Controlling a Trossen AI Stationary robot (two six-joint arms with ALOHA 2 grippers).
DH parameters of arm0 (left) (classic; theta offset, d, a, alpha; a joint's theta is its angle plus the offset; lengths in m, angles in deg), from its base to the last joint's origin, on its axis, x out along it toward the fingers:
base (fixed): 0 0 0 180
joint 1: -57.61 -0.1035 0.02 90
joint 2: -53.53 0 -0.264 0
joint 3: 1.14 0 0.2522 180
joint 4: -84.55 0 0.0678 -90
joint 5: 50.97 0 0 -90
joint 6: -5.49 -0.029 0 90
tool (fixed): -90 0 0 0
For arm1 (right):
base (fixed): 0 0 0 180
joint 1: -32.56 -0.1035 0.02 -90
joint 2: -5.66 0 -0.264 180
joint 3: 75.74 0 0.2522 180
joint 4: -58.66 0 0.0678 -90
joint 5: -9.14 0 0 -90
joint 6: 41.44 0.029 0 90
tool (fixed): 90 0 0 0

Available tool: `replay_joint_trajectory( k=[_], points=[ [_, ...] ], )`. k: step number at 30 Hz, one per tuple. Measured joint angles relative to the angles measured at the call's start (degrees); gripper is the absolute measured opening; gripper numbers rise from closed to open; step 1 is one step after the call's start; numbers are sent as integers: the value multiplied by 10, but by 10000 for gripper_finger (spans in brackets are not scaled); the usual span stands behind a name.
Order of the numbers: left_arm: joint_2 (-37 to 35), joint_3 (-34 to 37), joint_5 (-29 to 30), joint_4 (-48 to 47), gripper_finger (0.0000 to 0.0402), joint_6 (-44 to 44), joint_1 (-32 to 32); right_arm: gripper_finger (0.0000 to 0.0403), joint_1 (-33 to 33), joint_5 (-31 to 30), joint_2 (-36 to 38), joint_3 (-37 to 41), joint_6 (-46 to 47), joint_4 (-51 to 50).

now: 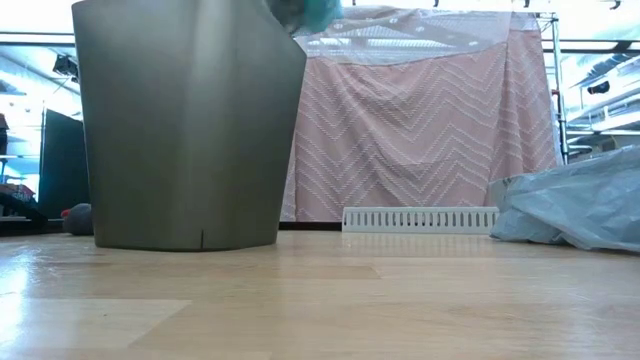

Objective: Place trash/remove bag and relplace
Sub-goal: Remove the blue trash bag from the black trash bin

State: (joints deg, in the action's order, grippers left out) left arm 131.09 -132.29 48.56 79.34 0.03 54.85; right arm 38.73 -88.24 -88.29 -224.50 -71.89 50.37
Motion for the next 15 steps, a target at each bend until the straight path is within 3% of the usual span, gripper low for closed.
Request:
replay_joint_trajectory(
  k=[8, 15],
  points=[
    [113, -79, -97, 23, 3, 139, -95, 0, 18, -89, 34, 0, -67, -57],
    [202, -87, -198, -20, 3, 241, -169, 0, 34, -164, 47, 0, -47, -233]
  ],
)
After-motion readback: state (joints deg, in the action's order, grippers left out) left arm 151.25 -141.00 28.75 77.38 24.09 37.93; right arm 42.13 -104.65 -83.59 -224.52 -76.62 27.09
